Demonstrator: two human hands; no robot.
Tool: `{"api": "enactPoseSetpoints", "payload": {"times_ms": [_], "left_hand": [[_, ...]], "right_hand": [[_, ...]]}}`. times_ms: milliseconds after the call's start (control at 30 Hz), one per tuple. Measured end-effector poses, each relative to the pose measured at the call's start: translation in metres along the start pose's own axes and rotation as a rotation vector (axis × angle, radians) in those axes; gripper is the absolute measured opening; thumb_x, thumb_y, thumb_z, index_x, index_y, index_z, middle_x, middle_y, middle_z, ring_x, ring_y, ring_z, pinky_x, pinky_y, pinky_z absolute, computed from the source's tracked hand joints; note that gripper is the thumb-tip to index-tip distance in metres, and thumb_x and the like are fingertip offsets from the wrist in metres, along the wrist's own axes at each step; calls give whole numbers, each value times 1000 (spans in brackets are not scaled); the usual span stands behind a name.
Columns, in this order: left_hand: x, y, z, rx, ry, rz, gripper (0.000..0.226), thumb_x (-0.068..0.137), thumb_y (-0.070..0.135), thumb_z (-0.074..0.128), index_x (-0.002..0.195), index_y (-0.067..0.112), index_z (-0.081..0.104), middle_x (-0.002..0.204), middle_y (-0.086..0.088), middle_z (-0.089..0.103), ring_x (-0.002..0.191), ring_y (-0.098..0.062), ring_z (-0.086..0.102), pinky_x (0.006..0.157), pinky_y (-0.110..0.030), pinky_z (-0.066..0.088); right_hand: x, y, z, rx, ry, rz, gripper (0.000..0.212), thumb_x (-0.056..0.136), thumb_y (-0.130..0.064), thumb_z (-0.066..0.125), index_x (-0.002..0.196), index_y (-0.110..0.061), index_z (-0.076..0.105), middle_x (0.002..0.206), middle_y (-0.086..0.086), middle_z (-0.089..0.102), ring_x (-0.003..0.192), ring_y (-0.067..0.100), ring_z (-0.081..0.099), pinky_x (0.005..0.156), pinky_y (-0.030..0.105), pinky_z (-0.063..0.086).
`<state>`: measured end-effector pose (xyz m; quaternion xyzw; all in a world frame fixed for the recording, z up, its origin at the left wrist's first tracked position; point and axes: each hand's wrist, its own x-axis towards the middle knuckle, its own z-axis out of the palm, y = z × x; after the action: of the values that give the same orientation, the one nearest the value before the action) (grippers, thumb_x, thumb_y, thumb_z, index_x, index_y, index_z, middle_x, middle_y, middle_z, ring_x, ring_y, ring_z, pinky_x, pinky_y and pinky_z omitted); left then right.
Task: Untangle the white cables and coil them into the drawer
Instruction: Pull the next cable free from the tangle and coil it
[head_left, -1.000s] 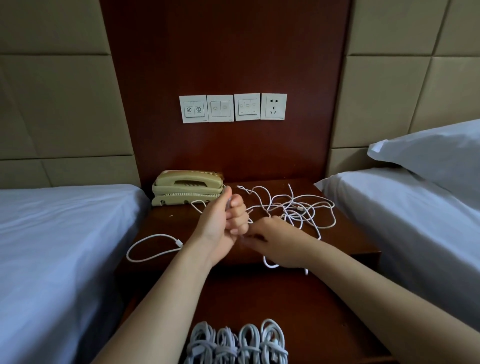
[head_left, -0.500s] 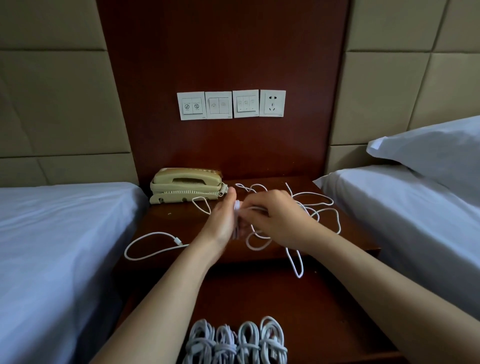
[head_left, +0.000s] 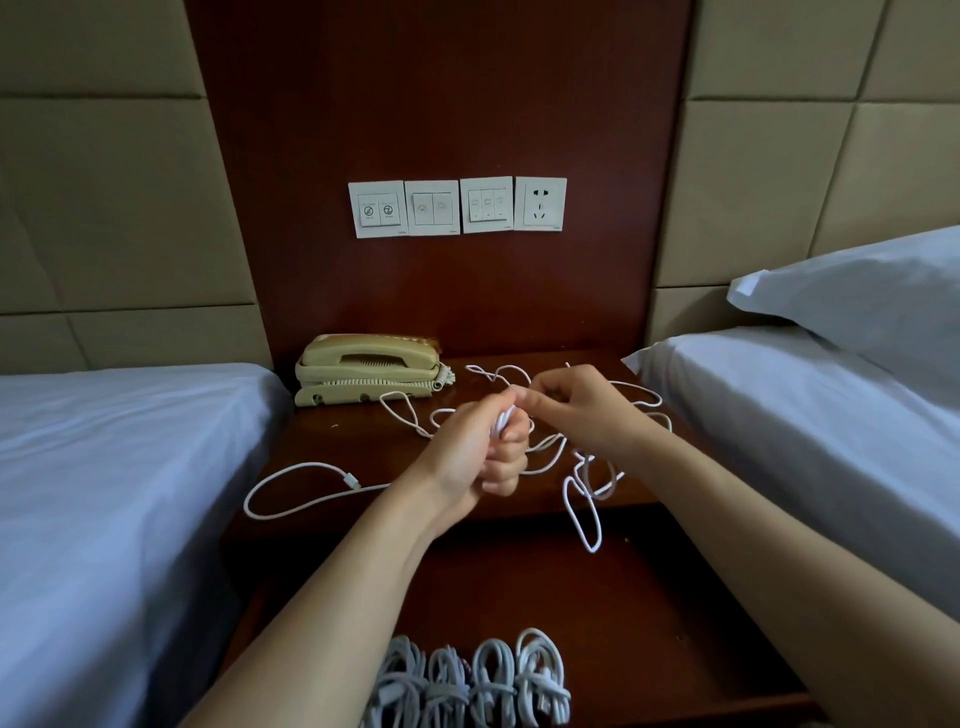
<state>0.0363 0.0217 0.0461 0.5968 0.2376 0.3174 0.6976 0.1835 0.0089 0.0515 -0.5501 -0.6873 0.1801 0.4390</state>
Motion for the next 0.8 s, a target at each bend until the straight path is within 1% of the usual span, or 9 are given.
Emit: {"api": "enactPoseSetpoints", "payload": {"times_ms": [133, 200, 267, 300, 400, 500, 633, 700, 800], "left_hand": [[-1, 1, -4, -129, 56, 25, 49, 102, 28, 24, 55, 15, 30, 40, 9, 20, 31, -2, 16, 36, -17, 14], [0, 2, -5, -219, 80, 48, 48, 102, 28, 23, 57, 14, 31, 39, 9, 21, 31, -2, 17, 36, -16, 15], [1, 2, -5, -290, 116, 58, 47, 102, 29, 24, 59, 14, 32, 39, 8, 22, 30, -2, 19, 34, -16, 18], [1, 2, -5, -328, 132, 62, 46, 102, 29, 24, 60, 13, 33, 39, 8, 24, 30, -3, 21, 33, -15, 21], [4, 3, -7, -464, 178, 73, 43, 102, 28, 26, 63, 13, 35, 42, 7, 28, 32, -4, 27, 33, -16, 26], [5, 3, -8, -507, 224, 69, 40, 101, 27, 27, 64, 14, 36, 43, 6, 30, 34, -6, 30, 36, -15, 27], [8, 2, -15, -479, 356, 82, 40, 102, 26, 27, 64, 16, 35, 41, 7, 31, 33, -5, 29, 39, -17, 27], [12, 1, -24, -437, 461, 120, 41, 102, 24, 26, 63, 16, 34, 38, 8, 30, 31, -5, 28, 36, -15, 25], [17, -4, -32, -350, 544, 139, 41, 101, 22, 27, 62, 14, 34, 36, 7, 30, 30, -7, 28, 35, -13, 25]], "right_hand": [[-1, 10, 6, -69, -90, 51, 45, 94, -30, 54, 63, 3, 53, 54, 4, 33, 47, 8, 26, 45, 21, 21], [-4, 14, 11, -123, -140, 42, 40, 95, -28, 52, 61, -8, 56, 55, 4, 38, 51, 11, 31, 49, 25, 24], [-9, 13, 17, -142, -195, 16, 39, 96, -23, 52, 57, -27, 52, 54, -3, 39, 50, 5, 33, 51, 23, 27], [-12, 10, 20, -161, -231, -2, 40, 95, -20, 52, 57, -30, 50, 53, -6, 39, 48, 3, 33, 51, 20, 27], [-17, 2, 25, -236, -323, -75, 31, 95, -16, 52, 65, -21, 53, 55, -4, 45, 49, 6, 37, 50, 17, 30], [-17, -1, 25, -288, -386, -73, 20, 96, -18, 51, 80, -8, 59, 63, 6, 54, 55, 10, 45, 58, 23, 38], [-23, -9, 23, -342, -583, -30, 14, 95, -19, 52, 86, -25, 62, 61, -4, 59, 58, 9, 57, 71, 30, 51], [-25, -15, 25, -372, -578, -39, 16, 93, -24, 55, 89, -17, 68, 65, -2, 63, 57, 8, 57, 69, 31, 52], [-24, -25, 27, -457, -431, -106, 20, 90, -27, 58, 80, -15, 70, 74, 2, 64, 64, 14, 56, 69, 38, 51]]}}
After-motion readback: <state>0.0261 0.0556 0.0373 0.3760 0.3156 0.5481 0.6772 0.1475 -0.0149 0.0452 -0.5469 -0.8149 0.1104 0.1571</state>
